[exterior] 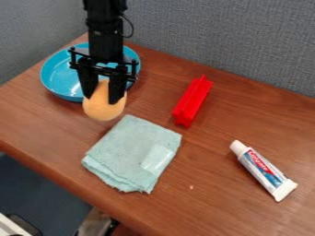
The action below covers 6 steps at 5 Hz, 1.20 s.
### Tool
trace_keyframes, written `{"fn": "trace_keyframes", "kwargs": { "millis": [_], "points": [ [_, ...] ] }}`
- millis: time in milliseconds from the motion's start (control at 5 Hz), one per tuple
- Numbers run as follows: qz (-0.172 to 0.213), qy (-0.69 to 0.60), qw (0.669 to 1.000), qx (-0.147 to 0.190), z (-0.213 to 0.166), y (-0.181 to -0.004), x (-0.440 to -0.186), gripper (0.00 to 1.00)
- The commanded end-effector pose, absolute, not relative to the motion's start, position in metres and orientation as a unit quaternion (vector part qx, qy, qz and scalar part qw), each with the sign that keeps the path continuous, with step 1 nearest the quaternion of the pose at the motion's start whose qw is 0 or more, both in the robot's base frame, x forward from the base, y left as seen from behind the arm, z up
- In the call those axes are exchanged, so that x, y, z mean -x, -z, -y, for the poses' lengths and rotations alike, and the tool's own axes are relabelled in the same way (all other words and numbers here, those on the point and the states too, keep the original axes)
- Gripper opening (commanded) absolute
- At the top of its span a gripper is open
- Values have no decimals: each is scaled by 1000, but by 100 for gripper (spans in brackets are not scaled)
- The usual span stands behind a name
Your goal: Put the yellow ball on the blue plate
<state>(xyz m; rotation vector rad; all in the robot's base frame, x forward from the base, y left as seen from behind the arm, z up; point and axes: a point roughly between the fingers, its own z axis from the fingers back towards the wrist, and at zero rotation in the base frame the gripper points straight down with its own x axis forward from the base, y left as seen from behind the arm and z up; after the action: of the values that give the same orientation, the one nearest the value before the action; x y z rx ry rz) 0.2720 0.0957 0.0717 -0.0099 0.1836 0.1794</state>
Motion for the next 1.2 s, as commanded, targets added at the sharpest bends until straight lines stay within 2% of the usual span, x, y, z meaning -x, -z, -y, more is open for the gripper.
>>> {"fn": "trace_keyframes", "kwargs": {
  "millis": [0,1000],
  "points": [
    [-83,-86,993,0,-102,-77,-272,0],
    [-83,-57,995,3,-106,-74,-273,0]
  ]
}}
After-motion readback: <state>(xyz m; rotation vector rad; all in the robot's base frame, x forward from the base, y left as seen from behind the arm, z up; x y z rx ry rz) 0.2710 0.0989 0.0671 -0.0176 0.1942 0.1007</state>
